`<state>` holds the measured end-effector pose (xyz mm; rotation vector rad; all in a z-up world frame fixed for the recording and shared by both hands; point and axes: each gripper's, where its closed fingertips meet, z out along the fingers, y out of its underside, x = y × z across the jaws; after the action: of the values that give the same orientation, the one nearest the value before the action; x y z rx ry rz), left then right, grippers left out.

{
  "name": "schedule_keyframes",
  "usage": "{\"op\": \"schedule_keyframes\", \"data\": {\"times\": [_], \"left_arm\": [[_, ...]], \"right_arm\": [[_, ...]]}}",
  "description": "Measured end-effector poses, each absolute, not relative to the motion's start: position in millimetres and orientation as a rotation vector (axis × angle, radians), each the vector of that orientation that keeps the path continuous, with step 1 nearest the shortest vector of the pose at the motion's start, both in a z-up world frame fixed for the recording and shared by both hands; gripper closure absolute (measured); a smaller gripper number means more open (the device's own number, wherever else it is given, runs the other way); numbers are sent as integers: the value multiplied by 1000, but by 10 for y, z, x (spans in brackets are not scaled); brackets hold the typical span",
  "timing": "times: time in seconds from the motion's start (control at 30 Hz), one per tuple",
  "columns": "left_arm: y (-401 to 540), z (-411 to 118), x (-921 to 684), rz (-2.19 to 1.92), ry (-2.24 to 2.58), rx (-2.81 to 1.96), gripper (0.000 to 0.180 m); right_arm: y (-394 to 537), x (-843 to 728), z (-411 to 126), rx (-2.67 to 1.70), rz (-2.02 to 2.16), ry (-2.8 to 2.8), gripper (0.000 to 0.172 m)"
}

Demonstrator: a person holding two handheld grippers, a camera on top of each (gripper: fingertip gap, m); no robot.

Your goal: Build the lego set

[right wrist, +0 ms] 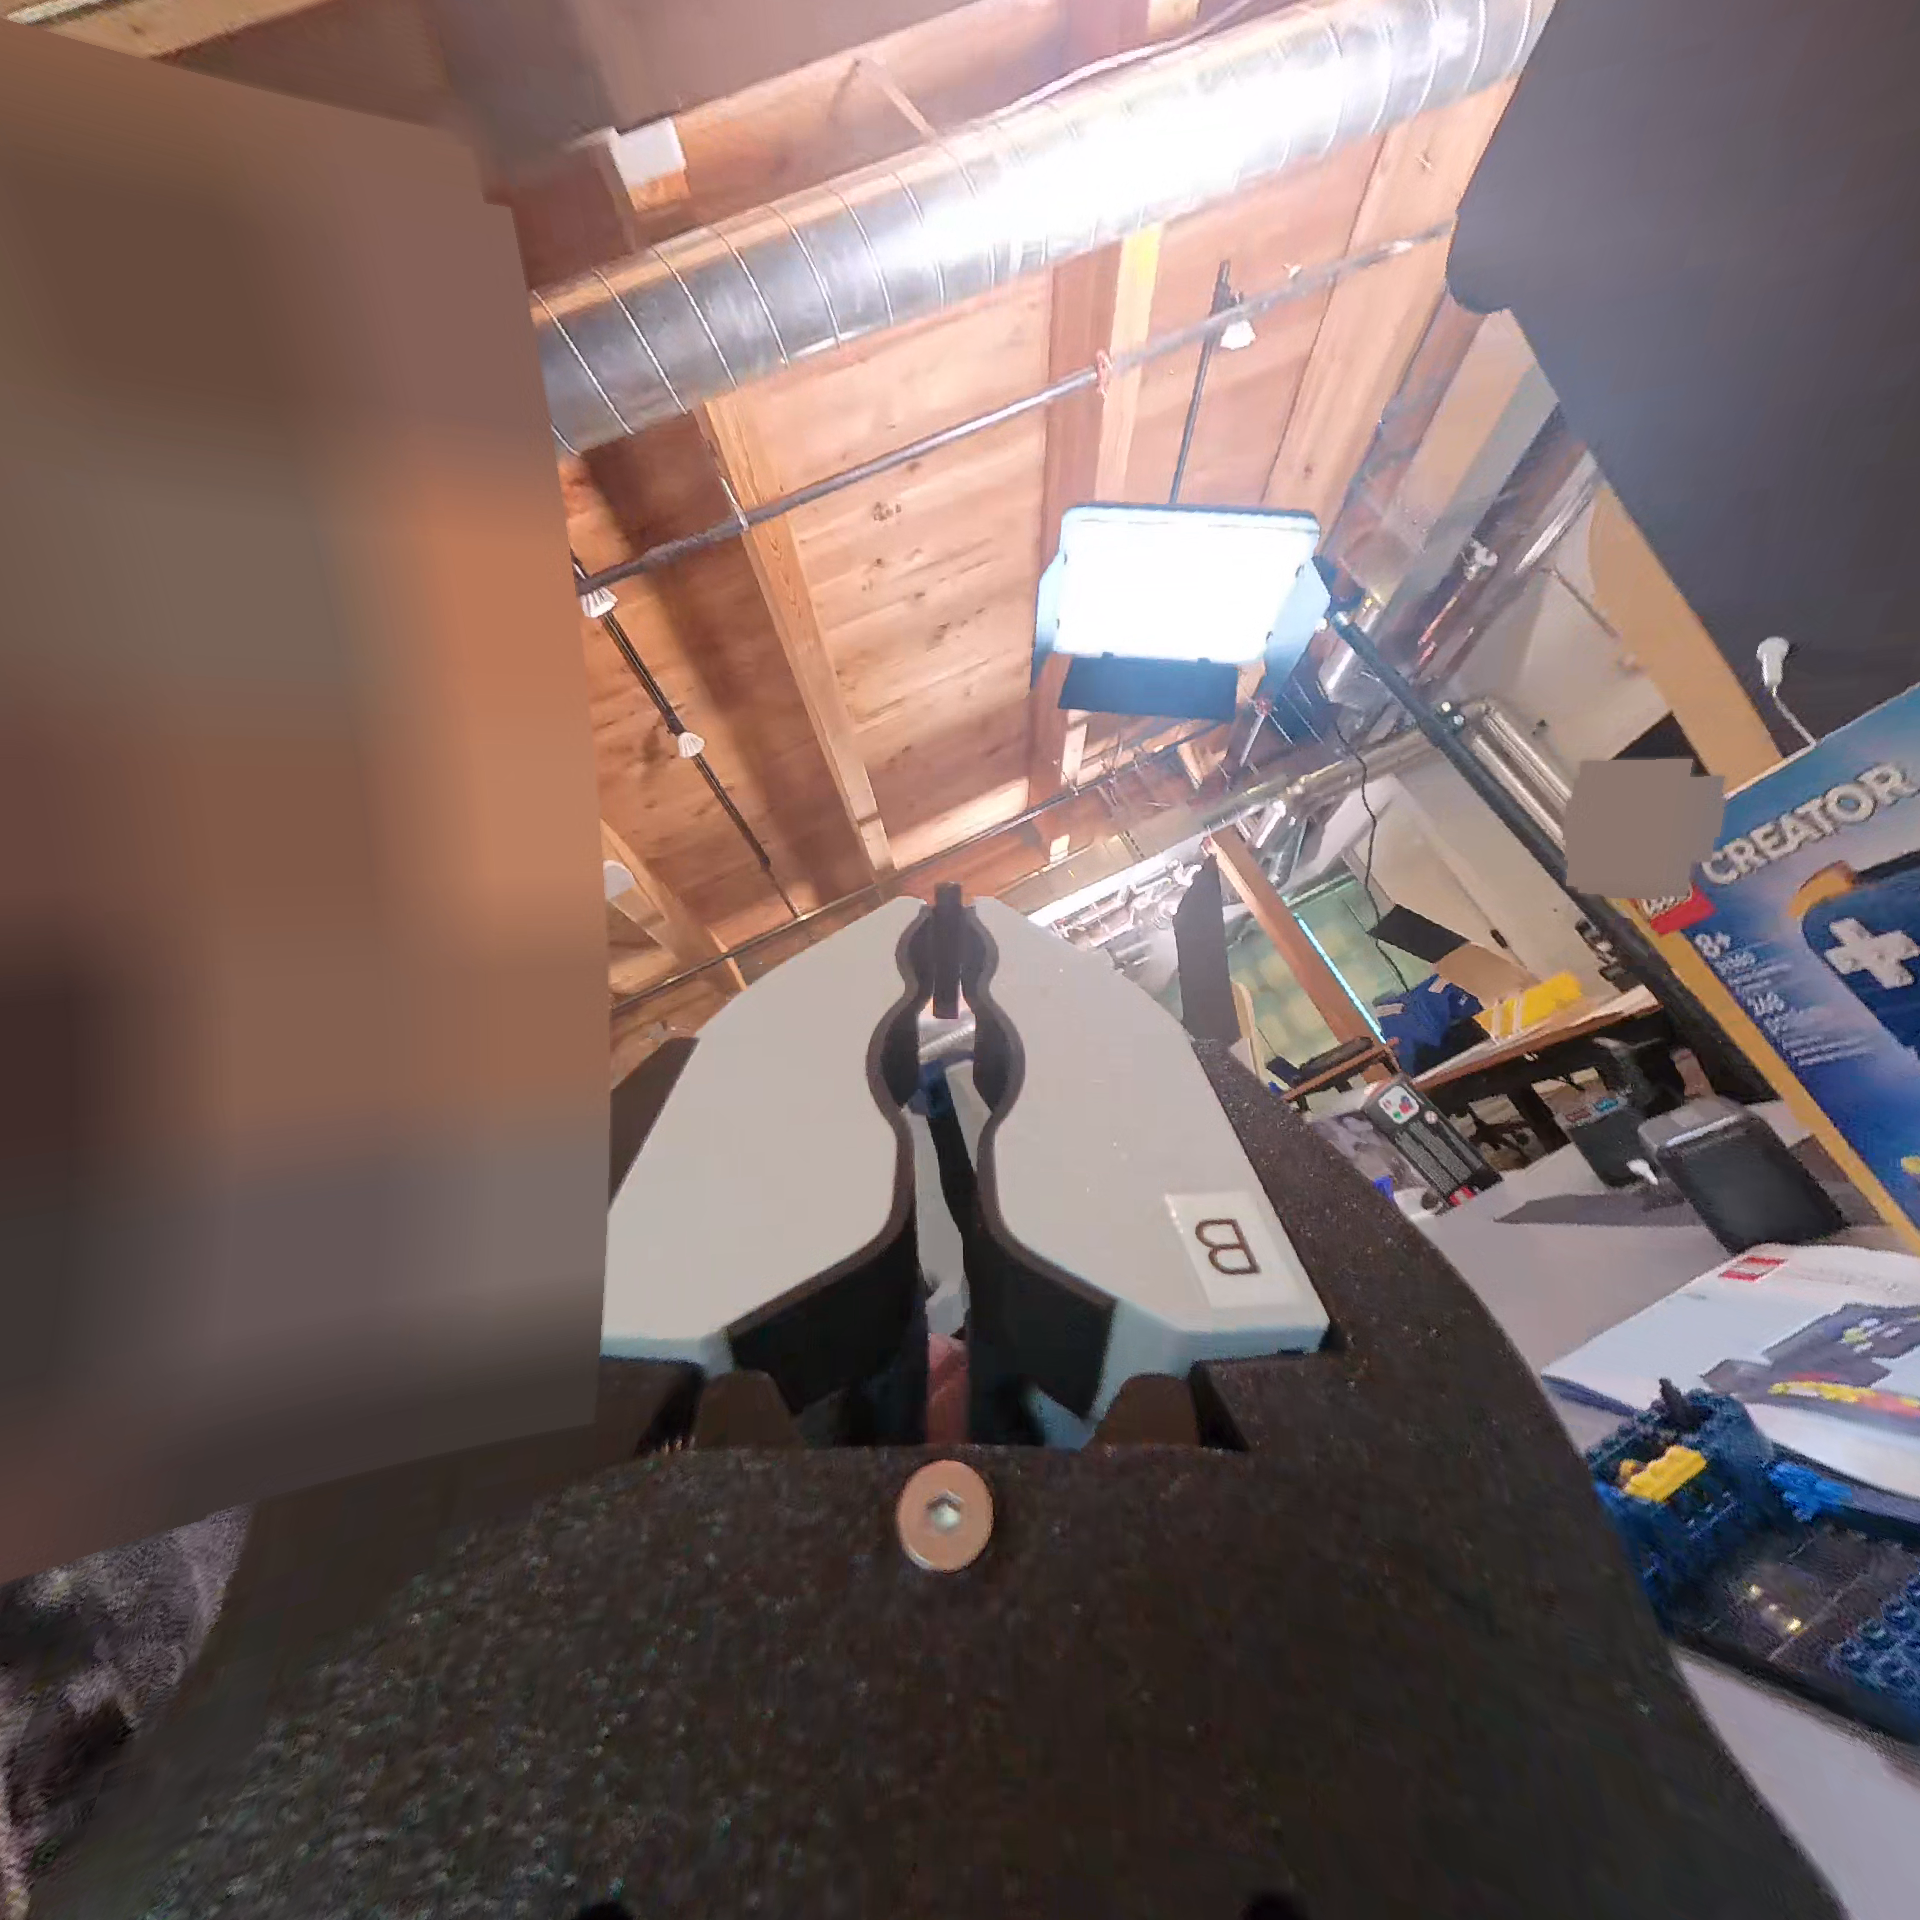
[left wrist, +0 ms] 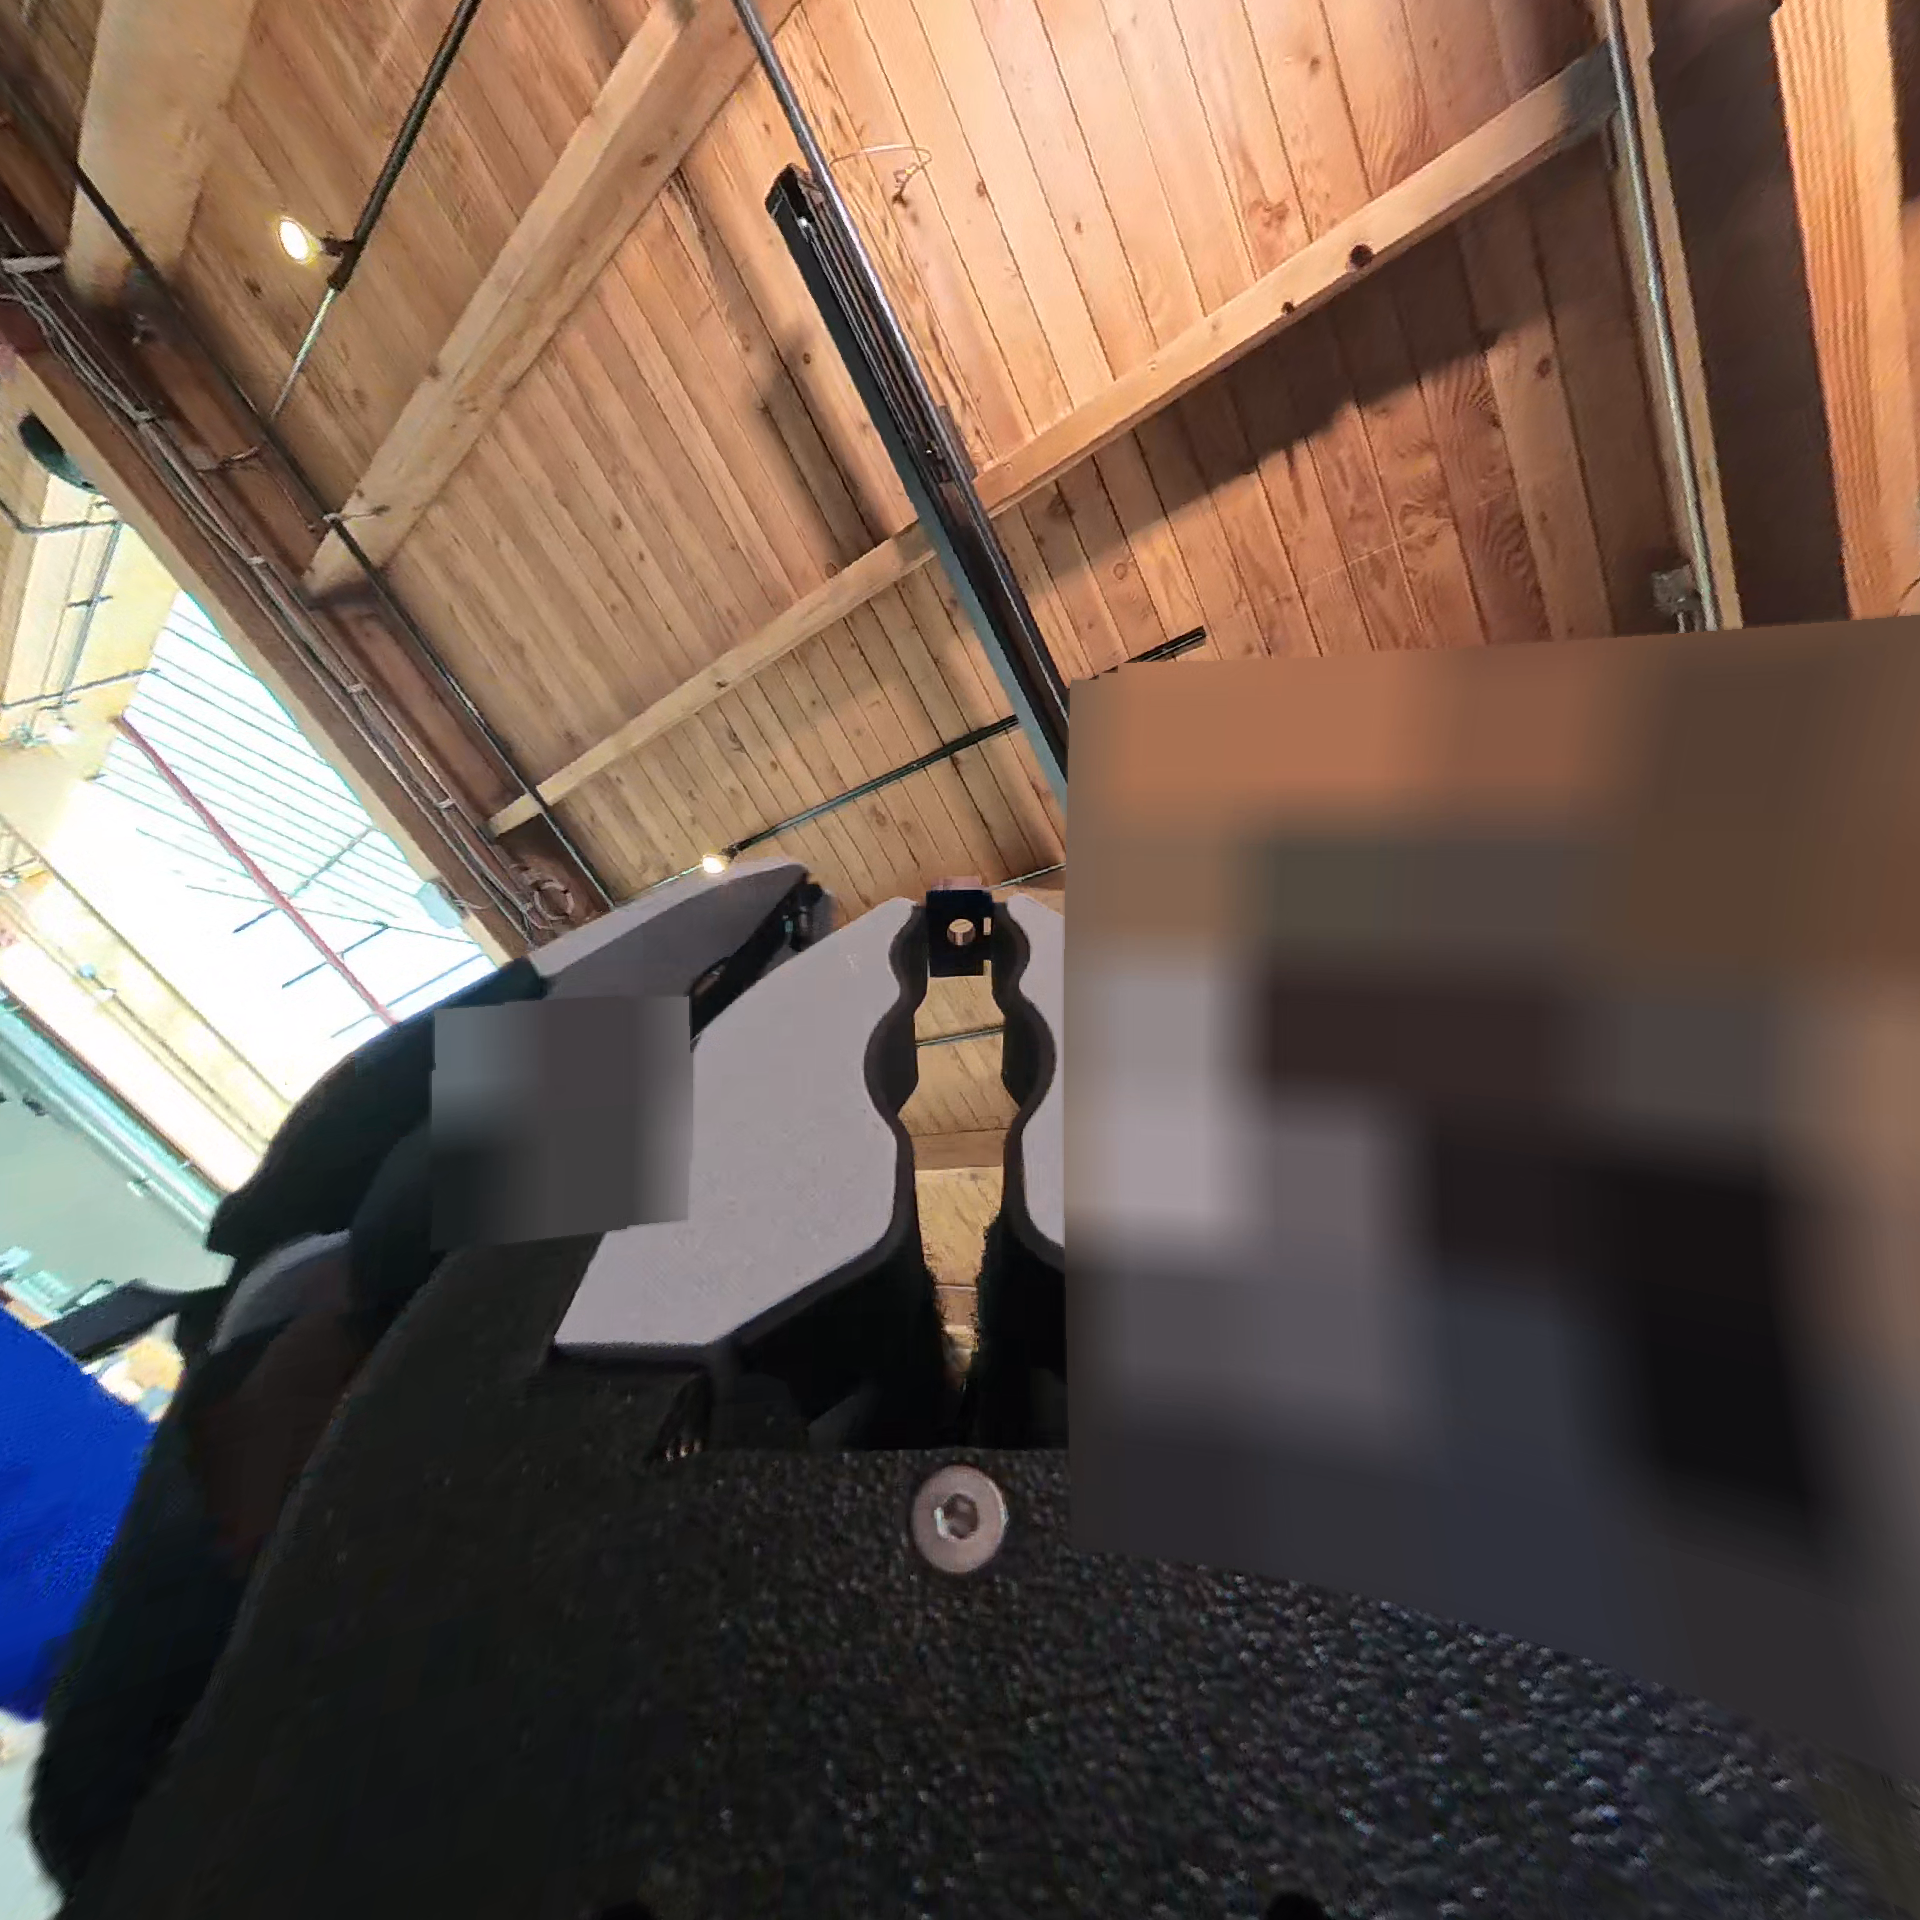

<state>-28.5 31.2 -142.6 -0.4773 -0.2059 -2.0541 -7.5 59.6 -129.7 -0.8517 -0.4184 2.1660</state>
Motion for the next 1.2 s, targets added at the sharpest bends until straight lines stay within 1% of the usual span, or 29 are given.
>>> {"op": "schedule_keyframes", "data": {"times": [0.23, 0.7, 0.9, 1.2], "left_arm": [[357, -1503, -182, -1920, -192, -631, 170], [370, -1527, -139, -1992, -223, -631, 170], [343, -1538, -126, -2076, -327, -550, 170], [313, -1528, -126, -2119, -374, -500, 170]], "right_arm": [[391, -156, -1294, -832, 2029, -506, 167], [393, -219, -1396, -866, 1930, -561, 167], [350, -162, -1407, -773, 1744, -560, 167], [328, -157, -1398, -754, 1754, -568, 167]]}}
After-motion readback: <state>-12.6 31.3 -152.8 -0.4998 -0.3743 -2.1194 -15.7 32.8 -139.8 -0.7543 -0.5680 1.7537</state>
